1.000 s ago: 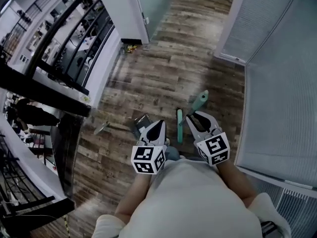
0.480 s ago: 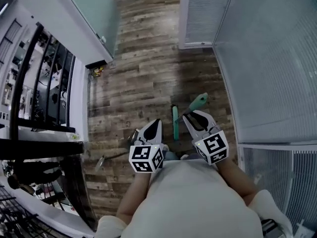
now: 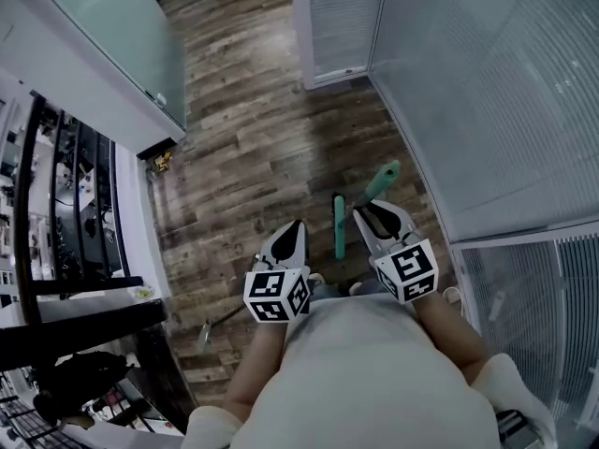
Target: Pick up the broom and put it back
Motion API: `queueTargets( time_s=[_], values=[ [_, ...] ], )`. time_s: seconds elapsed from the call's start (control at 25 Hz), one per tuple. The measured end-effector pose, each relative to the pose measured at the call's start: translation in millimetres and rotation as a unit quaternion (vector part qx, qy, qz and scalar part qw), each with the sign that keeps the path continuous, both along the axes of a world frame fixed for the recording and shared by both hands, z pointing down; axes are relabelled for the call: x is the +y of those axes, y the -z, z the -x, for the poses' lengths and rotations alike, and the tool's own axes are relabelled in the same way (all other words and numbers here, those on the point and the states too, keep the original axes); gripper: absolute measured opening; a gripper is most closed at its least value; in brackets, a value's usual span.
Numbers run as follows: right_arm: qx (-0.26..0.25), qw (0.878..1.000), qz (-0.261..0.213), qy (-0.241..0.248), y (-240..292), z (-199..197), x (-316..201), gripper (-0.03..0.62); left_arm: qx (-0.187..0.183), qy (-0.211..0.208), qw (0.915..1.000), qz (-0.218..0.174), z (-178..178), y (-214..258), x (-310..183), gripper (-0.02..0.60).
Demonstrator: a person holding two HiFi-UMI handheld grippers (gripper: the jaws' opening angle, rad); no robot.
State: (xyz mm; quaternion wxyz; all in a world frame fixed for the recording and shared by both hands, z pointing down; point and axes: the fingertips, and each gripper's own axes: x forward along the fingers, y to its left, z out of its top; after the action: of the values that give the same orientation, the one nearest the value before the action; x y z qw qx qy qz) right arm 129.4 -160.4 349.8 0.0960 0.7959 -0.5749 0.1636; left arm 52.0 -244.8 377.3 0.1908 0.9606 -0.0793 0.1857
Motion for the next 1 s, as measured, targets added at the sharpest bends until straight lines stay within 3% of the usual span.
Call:
queueTargets(
  time_s=[1.0],
  values=[
    [-0.012, 0.984, 0.003, -0.177, -11, -11, 11, 0.083, 0.002, -0.132, 0.9911, 0.012, -20, -11, -28, 0.006]
  ],
)
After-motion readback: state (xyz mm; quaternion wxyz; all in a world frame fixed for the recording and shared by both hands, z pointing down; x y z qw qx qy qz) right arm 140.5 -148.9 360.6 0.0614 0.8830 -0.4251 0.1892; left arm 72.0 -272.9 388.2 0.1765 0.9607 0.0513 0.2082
